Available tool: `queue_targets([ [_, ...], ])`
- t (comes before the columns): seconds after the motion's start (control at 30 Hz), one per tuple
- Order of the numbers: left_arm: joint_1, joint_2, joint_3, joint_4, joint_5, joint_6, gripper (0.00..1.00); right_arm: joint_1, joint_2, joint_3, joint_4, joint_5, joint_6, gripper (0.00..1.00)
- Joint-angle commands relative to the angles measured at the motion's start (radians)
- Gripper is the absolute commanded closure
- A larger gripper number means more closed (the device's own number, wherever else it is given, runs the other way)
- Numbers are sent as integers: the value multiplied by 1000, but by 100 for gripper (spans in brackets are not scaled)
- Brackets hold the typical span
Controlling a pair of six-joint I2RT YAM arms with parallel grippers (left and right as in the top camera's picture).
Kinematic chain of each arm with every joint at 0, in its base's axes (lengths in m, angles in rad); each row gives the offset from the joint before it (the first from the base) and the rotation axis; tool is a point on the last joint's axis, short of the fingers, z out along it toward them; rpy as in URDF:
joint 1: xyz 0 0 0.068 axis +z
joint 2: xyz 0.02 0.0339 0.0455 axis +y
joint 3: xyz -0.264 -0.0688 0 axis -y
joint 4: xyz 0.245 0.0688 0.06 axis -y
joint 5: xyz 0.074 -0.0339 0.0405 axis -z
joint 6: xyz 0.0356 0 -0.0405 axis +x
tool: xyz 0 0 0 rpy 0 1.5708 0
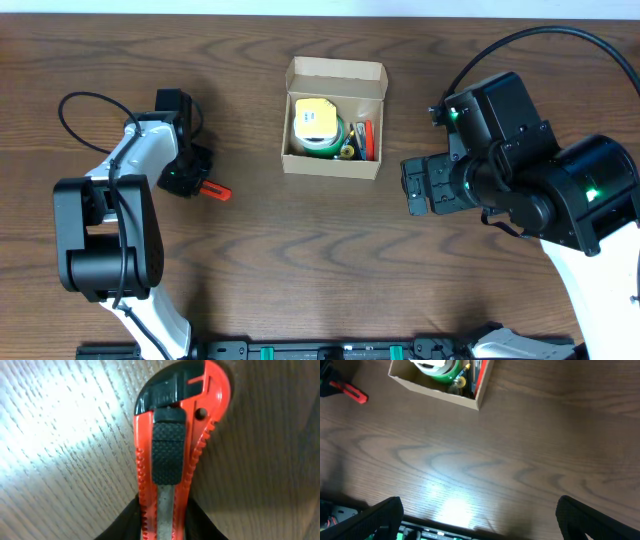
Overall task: Pack container
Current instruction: 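Grasp the red box cutter with the left gripper, then carry the red box cutter into the box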
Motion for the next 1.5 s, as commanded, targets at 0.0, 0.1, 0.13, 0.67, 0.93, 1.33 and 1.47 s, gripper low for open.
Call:
queue_targets([
  [0.0, 1, 32, 7, -5, -8, -1, 84, -8, 1, 3, 0, 4, -15, 1],
  [0.1, 1, 27, 13, -13, -3, 10, 94, -8, 1, 3, 0, 4, -15, 1],
  [0.13, 1, 24, 22, -23, 0, 14, 94, -8, 1, 3, 0, 4, -16, 1],
  [0.67, -209, -70, 449, -54, 19, 93, 94, -8, 1, 3, 0, 4, -15, 1],
  [0.93, -438, -71, 483, 17, 60, 0, 94, -8, 1, 3, 0, 4, -15, 1],
  [1.33, -560, -71, 483, -76, 144, -340, 94, -8, 1, 3, 0, 4, -15, 1],
  [1.47, -577, -71, 483, -75, 213, -472, 94, -8, 1, 3, 0, 4, -15, 1],
])
